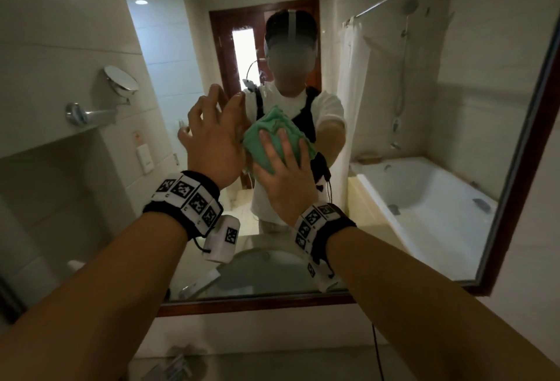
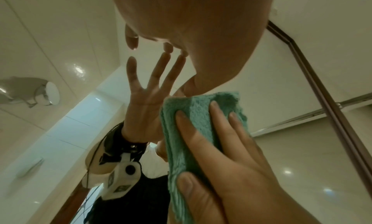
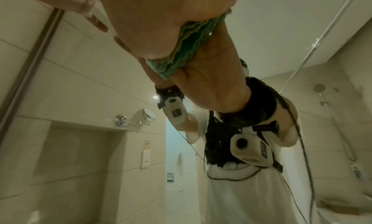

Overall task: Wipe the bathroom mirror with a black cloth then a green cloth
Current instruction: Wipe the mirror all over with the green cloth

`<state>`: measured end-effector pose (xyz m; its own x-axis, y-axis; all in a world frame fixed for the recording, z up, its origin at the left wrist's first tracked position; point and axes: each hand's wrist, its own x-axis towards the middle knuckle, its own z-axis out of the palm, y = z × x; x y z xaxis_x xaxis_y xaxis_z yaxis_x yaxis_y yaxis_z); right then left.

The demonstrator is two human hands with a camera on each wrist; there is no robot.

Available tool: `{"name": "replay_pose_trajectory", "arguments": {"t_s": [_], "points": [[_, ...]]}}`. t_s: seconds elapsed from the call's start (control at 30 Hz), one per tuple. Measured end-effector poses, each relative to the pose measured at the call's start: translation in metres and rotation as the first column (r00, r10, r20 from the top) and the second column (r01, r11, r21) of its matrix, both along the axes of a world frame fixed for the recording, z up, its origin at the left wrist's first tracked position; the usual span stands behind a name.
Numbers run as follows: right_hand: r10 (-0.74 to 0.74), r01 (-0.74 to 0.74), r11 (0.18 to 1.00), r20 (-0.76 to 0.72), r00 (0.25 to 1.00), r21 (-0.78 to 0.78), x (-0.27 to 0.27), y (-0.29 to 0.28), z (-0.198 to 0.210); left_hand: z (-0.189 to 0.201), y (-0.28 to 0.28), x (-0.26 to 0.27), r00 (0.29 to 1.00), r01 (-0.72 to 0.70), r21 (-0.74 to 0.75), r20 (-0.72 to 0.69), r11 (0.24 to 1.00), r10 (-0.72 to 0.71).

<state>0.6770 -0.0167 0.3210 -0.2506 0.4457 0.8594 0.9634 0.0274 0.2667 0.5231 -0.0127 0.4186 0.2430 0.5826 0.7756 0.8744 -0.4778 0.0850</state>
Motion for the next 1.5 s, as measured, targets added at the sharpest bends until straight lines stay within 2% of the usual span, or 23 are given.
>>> {"name": "replay_pose_trajectory", "arguments": {"t_s": [0.2,0.37,0.57,0.8,0.93,1.0,1.13,1.27,1.4,1.5], "points": [[-0.004,0.008,0.999,0.087,0.996,-0.048,0.015,-0.008,-0.005,-0.015,-0.003,0.002,0.998,0.019,0.02,0.057,1.0,-0.021],[-0.039,0.039,0.999,0.014,0.999,-0.035,0.058,-0.023,-0.018,-0.041,-0.01,0.006,0.99,-0.086,-0.028,0.111,0.996,0.089],[-0.095,0.099,0.995,-0.119,0.988,0.026,0.144,-0.048,-0.031,-0.058,-0.014,0.028,0.977,-0.139,-0.065,0.152,0.988,0.148],[-0.173,0.162,0.985,-0.293,0.94,-0.062,0.245,-0.084,-0.041,-0.066,-0.015,0.046,0.959,-0.204,-0.111,0.175,0.973,0.222],[-0.245,0.247,0.967,-0.475,0.845,-0.06,0.29,-0.099,-0.054,-0.067,-0.018,0.052,0.949,-0.232,-0.107,0.191,0.967,0.249],[-0.266,0.273,0.96,-0.501,0.823,-0.062,0.305,-0.103,-0.059,-0.066,-0.021,0.054,0.94,-0.263,-0.105,0.197,0.959,0.279],[-0.291,0.294,0.953,-0.486,0.824,-0.071,0.312,-0.105,-0.062,-0.066,-0.025,0.058,0.917,-0.327,-0.144,0.19,0.934,0.35],[-0.263,0.297,0.954,-0.616,0.743,-0.049,0.312,-0.104,-0.071,-0.067,-0.025,0.056,0.925,-0.317,-0.145,0.172,0.937,0.34],[-0.247,0.295,0.955,-0.664,0.706,-0.042,0.304,-0.099,-0.07,-0.07,-0.023,0.05,0.936,-0.289,-0.126,0.171,0.949,0.308],[-0.242,0.305,0.951,-0.731,0.639,-0.048,0.284,-0.091,-0.065,-0.076,-0.022,0.043,0.951,-0.234,-0.087,0.189,0.968,0.247]]}}
